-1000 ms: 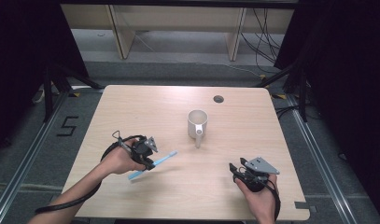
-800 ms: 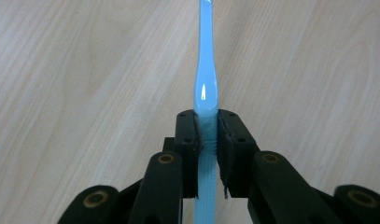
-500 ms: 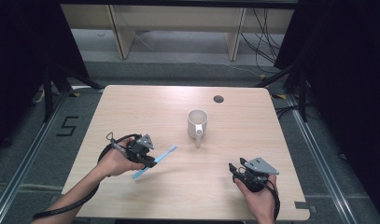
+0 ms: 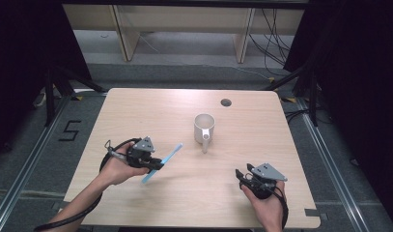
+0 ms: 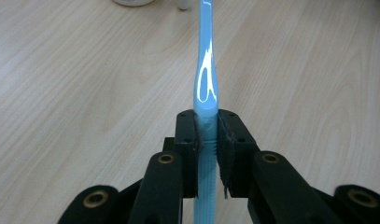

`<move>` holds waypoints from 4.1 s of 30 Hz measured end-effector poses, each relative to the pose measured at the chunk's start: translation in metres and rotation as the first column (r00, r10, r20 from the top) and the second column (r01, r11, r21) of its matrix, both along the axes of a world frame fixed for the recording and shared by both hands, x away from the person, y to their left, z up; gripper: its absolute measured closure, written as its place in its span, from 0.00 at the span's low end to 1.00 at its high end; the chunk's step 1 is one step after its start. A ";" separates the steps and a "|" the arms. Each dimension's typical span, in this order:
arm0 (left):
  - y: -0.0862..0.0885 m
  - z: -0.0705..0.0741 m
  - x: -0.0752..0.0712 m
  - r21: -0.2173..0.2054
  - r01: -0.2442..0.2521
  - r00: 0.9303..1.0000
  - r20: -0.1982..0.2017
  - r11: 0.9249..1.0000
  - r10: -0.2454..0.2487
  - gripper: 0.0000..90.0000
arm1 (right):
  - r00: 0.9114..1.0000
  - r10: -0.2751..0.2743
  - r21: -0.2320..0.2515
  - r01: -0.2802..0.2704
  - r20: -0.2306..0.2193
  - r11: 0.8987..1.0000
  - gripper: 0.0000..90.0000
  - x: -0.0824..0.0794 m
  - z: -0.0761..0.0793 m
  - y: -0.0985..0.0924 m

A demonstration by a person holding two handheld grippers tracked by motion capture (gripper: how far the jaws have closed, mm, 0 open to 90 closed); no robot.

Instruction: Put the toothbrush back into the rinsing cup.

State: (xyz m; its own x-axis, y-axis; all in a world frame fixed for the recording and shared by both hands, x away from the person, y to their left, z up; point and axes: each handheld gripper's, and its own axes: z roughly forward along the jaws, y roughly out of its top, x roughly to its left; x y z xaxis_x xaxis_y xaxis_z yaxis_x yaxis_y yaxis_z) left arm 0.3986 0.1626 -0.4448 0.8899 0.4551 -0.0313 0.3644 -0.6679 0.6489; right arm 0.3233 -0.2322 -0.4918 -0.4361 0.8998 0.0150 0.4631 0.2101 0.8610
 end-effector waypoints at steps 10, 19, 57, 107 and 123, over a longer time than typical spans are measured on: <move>0.002 0.000 -0.002 -0.121 -0.064 0.997 0.039 0.991 0.069 0.87 | 1.000 -0.008 -0.021 0.008 0.007 1.000 0.56 -0.001 0.001 -0.001; 0.002 -0.002 -0.002 -0.175 -0.075 0.994 0.070 0.982 0.089 0.87 | 1.000 -0.008 -0.028 0.009 0.014 1.000 0.56 -0.001 0.001 0.000; -0.003 -0.005 -0.008 -0.384 -0.053 0.966 0.214 0.922 0.145 0.87 | 1.000 0.018 -0.047 -0.018 0.014 0.999 0.54 -0.002 0.002 0.008; -0.018 -0.014 -0.006 -0.525 0.004 0.936 0.301 0.851 0.181 0.87 | 0.997 0.064 0.052 -0.066 0.036 0.996 0.52 -0.002 0.011 0.028; -0.022 -0.013 -0.004 -0.553 0.000 0.925 0.317 0.833 0.211 0.87 | 0.995 0.078 0.055 -0.081 0.065 0.995 0.52 -0.004 0.015 0.022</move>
